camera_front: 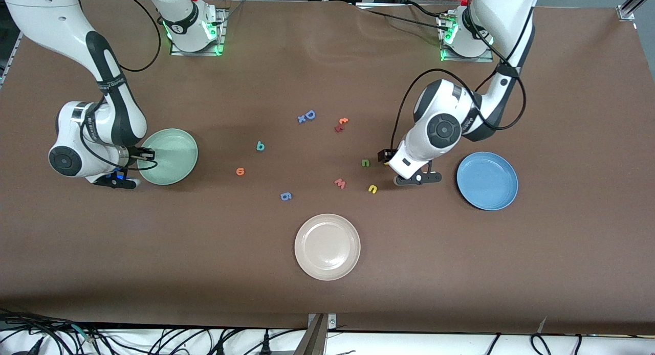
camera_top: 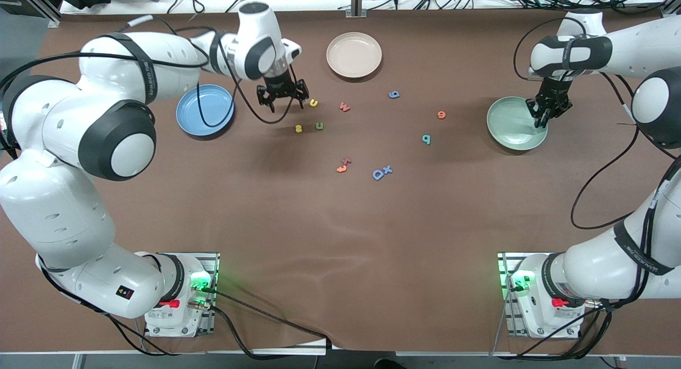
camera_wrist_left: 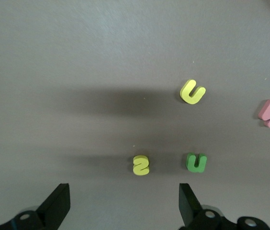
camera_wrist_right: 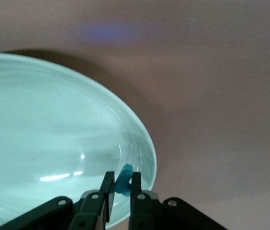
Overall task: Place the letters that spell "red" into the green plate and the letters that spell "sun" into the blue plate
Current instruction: 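Drop the teal r on the green plate while the left gripper reaches letters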
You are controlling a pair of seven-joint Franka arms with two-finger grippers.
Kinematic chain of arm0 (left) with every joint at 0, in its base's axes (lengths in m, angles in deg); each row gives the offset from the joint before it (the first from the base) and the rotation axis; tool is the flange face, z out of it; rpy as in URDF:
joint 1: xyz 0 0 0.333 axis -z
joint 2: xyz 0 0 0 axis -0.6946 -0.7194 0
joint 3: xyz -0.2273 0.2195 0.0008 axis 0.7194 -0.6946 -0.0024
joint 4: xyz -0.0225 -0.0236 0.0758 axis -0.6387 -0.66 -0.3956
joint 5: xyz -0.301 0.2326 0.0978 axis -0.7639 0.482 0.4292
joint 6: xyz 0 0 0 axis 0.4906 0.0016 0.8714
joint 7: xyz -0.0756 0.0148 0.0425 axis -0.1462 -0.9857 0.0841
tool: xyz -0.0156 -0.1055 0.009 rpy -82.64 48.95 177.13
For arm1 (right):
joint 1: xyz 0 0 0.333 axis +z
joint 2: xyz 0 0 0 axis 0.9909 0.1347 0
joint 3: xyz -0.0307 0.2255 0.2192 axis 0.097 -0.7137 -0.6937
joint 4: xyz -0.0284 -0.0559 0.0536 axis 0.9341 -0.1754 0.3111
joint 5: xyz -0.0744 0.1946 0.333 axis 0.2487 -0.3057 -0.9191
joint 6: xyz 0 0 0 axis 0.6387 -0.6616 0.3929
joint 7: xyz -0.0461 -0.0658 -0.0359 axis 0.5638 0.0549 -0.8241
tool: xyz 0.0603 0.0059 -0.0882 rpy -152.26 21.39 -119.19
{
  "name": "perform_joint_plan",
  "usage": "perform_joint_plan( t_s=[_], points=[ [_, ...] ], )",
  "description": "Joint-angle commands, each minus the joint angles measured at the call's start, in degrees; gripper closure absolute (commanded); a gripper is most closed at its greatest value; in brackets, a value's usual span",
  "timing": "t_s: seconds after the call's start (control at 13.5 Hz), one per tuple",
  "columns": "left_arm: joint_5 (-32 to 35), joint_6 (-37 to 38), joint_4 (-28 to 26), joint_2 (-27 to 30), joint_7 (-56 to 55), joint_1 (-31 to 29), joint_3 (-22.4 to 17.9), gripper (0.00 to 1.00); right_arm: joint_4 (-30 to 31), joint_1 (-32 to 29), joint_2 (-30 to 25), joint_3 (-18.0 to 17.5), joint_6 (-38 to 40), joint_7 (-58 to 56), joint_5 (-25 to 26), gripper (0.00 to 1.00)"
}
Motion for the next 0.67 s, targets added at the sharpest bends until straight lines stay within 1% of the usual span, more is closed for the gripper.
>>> perform_joint_plan(
  t_s=[0.0, 0.07, 0.22, 0.3, 0.37, 0.44, 0.59],
  points=[
    [-0.6, -5.8, -5.8, 2.4, -1.0, 2.0, -0.4, 0.0, 0.6, -0.3, -0.3, -0.3, -0.7, -1.1, -0.9, 0.87],
    [-0.6, -6.2, -6.1, 2.4, -1.9, 2.3, -0.4, 0.0, 0.6, -0.3, -0.2, -0.3, -0.6, -1.0, -0.9, 0.73],
    [-0.6, -9.4, -8.6, 2.4, -3.9, 3.6, -0.5, 0.0, 0.4, -0.3, -0.4, -0.4, -0.6, -0.8, -0.9, 0.23],
    [0.0, -11.4, -9.6, 2.4, -4.2, 4.2, -0.4, 0.0, 0.1, -0.2, -0.8, -0.7, -0.2, -0.4, -0.9, 0.21],
    [0.4, -11.8, -9.7, 2.1, -4.3, 4.4, -0.5, 0.0, -0.3, -0.1, -1.8, -1.7, 0.0, -0.1, -1.6, 0.19],
    [0.7, -11.9, -9.7, 2.1, -4.3, 4.4, -0.5, 0.0, -1.3, 0.0, -2.6, -2.9, 0.2, 0.6, -3.0, 0.19],
    [0.8, -14.2, -9.7, 0.9, -4.3, 4.4, -0.5, 0.0, -2.5, 0.1, -3.6, -5.7, 1.2, 5.2, -3.2, 0.19]
  ],
)
